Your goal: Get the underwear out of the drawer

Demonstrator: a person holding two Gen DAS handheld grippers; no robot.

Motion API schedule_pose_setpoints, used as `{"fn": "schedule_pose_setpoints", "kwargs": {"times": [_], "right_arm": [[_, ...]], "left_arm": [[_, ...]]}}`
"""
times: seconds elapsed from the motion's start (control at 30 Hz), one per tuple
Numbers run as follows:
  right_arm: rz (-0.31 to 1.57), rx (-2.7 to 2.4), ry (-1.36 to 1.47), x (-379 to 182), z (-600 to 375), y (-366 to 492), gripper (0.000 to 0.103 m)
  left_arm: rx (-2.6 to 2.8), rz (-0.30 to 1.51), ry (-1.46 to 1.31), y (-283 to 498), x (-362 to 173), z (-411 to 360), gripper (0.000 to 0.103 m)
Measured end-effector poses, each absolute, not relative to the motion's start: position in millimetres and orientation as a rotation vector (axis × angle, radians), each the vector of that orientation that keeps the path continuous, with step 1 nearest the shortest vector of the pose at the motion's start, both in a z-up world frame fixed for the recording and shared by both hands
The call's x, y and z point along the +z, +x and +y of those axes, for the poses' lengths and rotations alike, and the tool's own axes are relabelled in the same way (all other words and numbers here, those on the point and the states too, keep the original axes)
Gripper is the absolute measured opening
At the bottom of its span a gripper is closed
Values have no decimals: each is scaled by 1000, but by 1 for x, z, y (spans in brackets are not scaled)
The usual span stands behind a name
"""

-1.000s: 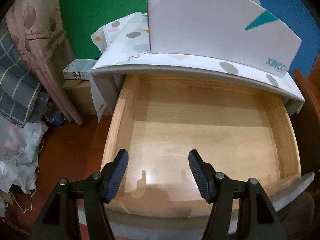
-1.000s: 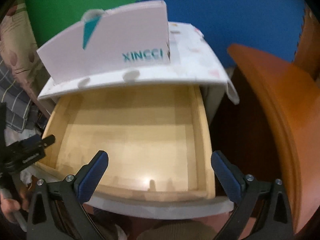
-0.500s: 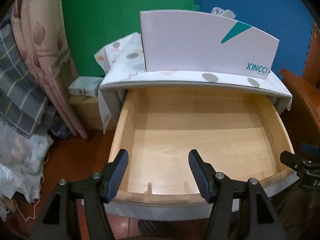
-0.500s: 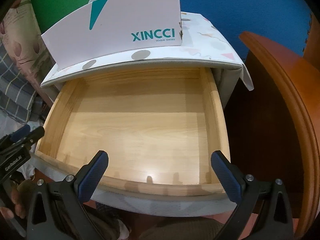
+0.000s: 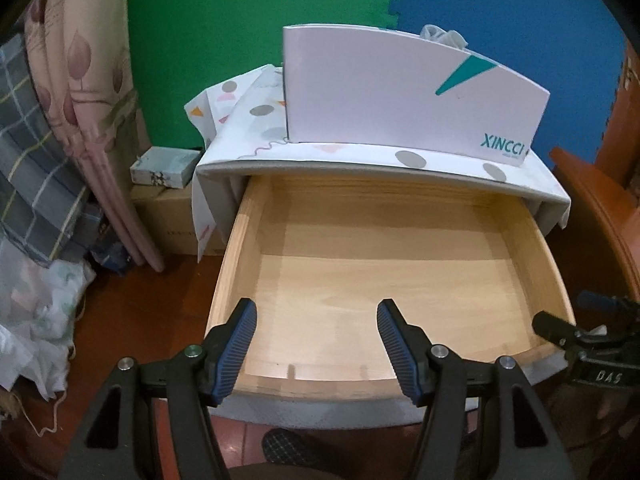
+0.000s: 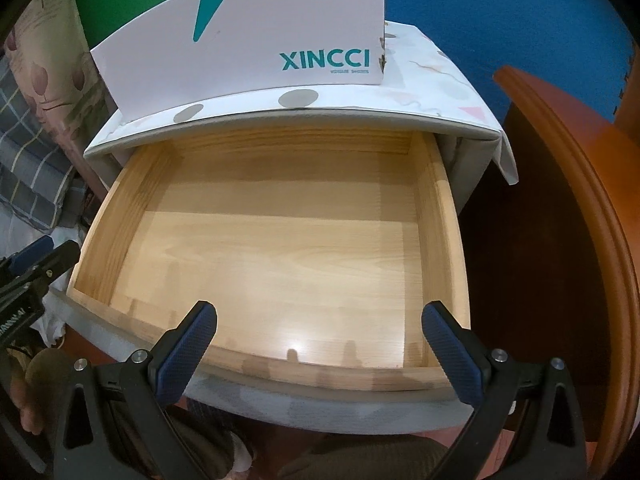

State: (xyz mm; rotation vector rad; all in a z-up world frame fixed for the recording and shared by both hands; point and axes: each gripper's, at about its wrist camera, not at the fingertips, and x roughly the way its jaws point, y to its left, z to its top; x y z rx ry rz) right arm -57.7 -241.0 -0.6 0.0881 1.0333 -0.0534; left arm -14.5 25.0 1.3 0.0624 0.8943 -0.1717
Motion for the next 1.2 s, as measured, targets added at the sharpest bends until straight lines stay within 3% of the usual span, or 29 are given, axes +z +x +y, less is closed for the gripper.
{"fn": "schedule_pose_setpoints", "kwargs": {"times": [1.2], "right_arm": [[1071, -42, 103, -9, -238, -55, 102]], "left_arm": [[-164, 945, 157, -13, -13, 6, 64]]}}
